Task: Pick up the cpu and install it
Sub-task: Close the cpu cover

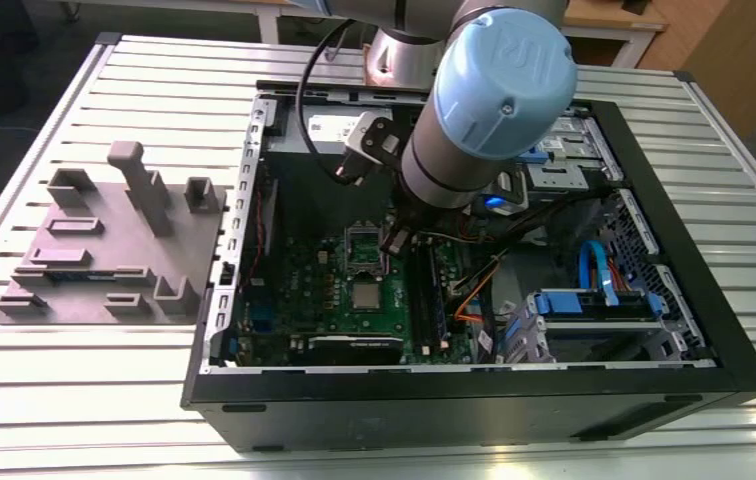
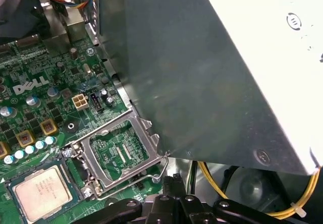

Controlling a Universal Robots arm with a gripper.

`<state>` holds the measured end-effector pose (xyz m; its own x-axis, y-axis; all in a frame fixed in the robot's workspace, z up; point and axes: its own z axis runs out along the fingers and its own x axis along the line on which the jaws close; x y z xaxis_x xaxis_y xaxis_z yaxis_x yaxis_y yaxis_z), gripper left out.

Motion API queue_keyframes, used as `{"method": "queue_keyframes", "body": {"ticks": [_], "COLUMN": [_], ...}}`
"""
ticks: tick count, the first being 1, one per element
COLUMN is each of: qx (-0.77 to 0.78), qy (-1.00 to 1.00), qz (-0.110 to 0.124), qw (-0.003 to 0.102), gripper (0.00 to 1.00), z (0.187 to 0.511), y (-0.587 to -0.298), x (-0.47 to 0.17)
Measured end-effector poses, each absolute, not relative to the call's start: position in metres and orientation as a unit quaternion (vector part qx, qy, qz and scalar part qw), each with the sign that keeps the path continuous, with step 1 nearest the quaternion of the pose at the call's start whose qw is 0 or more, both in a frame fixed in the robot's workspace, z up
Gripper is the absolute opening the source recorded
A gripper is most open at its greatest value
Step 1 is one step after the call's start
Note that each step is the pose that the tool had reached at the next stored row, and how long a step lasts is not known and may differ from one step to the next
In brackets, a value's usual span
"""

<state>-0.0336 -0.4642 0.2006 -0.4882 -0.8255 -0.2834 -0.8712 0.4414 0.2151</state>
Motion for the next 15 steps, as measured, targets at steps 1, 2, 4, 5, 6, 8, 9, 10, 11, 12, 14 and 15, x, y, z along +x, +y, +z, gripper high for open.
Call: {"method": "queue_keyframes", "body": {"ticks": [1, 2, 4, 5, 6, 8, 9, 10, 11, 12, 14, 15], "qx": [-0.501, -0.501, -0.502, -0.502, -0.502, -0.502, -0.502, -0.502, -0.502, -0.502, -0.502, -0.502], "qy": [0.846, 0.846, 0.846, 0.846, 0.846, 0.846, 0.846, 0.846, 0.846, 0.846, 0.846, 0.846], "qz": [0.167, 0.167, 0.167, 0.167, 0.167, 0.167, 0.167, 0.167, 0.168, 0.168, 0.168, 0.169], "qw": [0.069, 0.069, 0.070, 0.070, 0.070, 0.070, 0.071, 0.071, 0.071, 0.071, 0.071, 0.071], "gripper": [0.10, 0.10, 0.10, 0.10, 0.10, 0.10, 0.10, 0.10, 0.10, 0.10, 0.10, 0.10], "z": [0.2003, 0.1999, 0.1993, 0.1992, 0.1991, 0.1990, 0.1989, 0.1989, 0.1989, 0.1989, 0.1986, 0.1986], "y": [-0.4641, -0.4641, -0.4641, -0.4640, -0.4640, -0.4639, -0.4637, -0.4634, -0.4631, -0.4629, -0.4624, -0.4622], "x": [-0.0339, -0.0343, -0.0353, -0.0357, -0.0359, -0.0360, -0.0361, -0.0361, -0.0361, -0.0361, -0.0362, -0.0362]}}
